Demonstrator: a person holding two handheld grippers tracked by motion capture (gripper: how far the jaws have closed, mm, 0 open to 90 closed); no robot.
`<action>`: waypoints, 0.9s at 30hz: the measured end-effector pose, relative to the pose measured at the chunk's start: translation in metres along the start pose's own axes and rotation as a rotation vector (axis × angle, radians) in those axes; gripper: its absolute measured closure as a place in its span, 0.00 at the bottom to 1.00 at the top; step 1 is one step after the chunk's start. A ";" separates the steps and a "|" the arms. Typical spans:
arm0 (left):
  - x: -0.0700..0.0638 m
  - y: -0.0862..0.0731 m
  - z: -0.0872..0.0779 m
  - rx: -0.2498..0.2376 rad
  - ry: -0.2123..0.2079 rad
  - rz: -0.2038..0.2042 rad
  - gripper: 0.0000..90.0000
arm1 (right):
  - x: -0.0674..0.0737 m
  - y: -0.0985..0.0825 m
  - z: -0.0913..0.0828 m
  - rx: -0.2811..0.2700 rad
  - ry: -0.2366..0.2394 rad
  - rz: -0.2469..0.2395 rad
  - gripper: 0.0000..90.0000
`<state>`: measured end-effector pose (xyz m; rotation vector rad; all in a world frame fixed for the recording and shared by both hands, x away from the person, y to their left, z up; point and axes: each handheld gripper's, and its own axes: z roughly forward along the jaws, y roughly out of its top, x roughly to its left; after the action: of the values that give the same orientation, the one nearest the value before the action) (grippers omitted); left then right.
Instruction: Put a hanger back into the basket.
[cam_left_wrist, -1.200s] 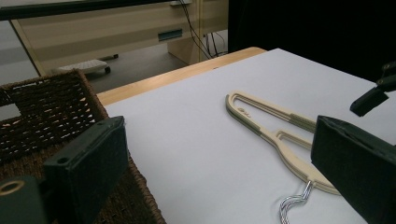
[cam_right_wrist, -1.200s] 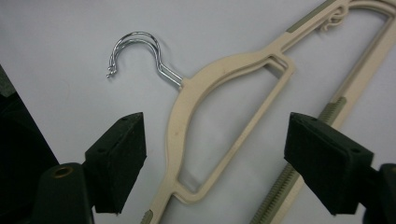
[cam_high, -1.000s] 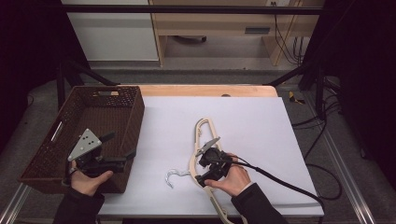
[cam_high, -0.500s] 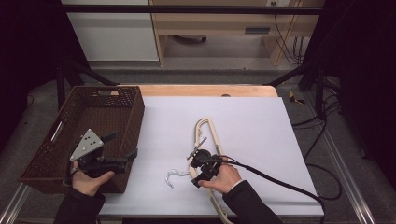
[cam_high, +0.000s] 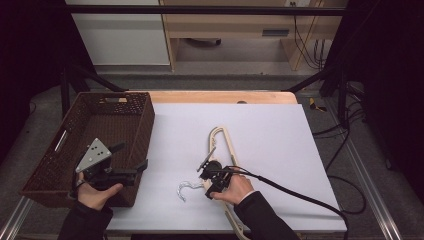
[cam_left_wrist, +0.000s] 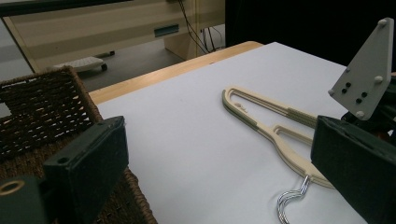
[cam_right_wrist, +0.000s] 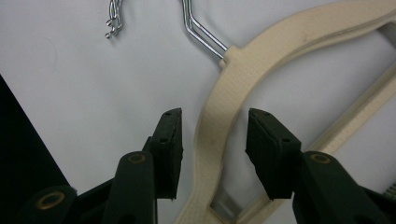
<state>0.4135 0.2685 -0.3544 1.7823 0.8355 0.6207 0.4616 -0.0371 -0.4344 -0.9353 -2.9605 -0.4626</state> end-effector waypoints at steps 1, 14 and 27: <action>0.000 0.000 0.000 0.000 0.000 -0.001 0.04 | 0.000 0.001 0.001 0.007 -0.001 0.006 0.64; 0.000 0.000 0.001 0.003 -0.001 0.002 0.04 | -0.004 0.002 0.007 0.037 0.018 0.028 0.76; 0.000 -0.001 0.001 0.007 -0.003 0.000 0.04 | -0.007 0.003 0.005 0.061 0.048 0.072 0.81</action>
<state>0.4143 0.2680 -0.3556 1.7890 0.8363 0.6163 0.4699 -0.0375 -0.4393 -1.0067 -2.8696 -0.3848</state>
